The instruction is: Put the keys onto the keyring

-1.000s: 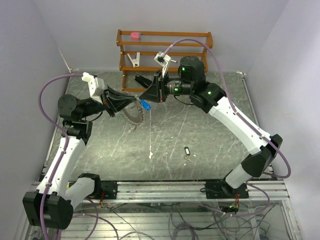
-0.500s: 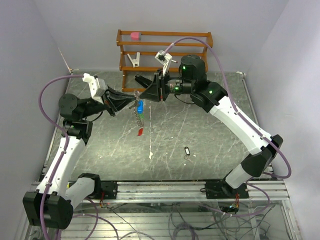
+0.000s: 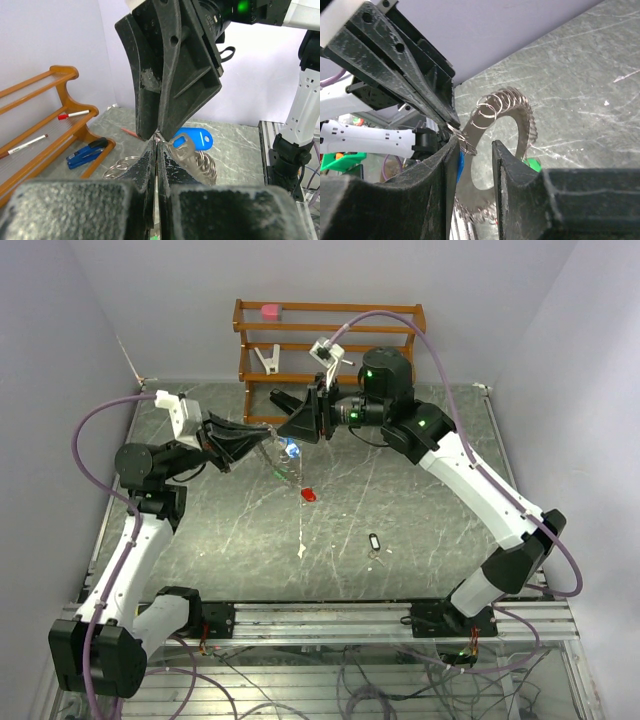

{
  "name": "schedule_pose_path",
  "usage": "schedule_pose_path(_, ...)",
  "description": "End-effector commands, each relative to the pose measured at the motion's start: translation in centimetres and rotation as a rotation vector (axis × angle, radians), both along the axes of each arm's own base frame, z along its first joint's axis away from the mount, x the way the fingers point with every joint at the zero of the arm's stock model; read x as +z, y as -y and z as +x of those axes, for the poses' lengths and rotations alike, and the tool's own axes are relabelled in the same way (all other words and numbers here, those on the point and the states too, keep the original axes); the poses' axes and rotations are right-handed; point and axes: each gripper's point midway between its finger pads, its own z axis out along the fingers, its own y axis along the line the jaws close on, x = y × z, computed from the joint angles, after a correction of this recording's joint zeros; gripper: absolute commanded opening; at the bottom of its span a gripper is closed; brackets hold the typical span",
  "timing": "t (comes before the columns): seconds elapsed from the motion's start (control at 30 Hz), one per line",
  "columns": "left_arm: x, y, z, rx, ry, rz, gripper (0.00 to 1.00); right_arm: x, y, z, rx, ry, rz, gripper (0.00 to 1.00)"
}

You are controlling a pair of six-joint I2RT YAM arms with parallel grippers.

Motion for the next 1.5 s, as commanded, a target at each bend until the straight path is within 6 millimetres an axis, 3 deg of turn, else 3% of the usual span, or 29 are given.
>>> schedule_pose_path(0.0, 3.4, -0.8, -1.1, 0.031, 0.142, -0.100, 0.07, -1.2, -0.2, 0.8, -0.018, -0.019, -0.043, 0.31)
schedule_pose_path(0.2, 5.2, -1.4, -1.7, 0.050, 0.210, -0.188, 0.07, 0.6, 0.8, 1.0, -0.041, 0.026, -0.036, 0.31)
schedule_pose_path(0.37, 6.1, -1.8, -1.8, 0.070, 0.244, -0.245, 0.07, 3.6, 2.2, 1.1, -0.041, 0.098, 0.024, 0.35)
schedule_pose_path(0.77, 5.8, -2.7, -1.6, 0.108, 0.201, -0.314, 0.07, 7.1, 0.8, -0.3, 0.106, 0.228, 0.192, 0.39)
schedule_pose_path(1.0, 6.1, -2.8, -1.6, 0.107, 0.199, -0.321, 0.07, 6.7, 0.1, -0.7, 0.178, 0.237, 0.217, 0.45)
schedule_pose_path(1.47, 6.3, -2.7, -2.3, 0.065, 0.135, -0.359, 0.07, 5.2, -1.5, 0.1, 0.252, 0.290, 0.242, 0.46)
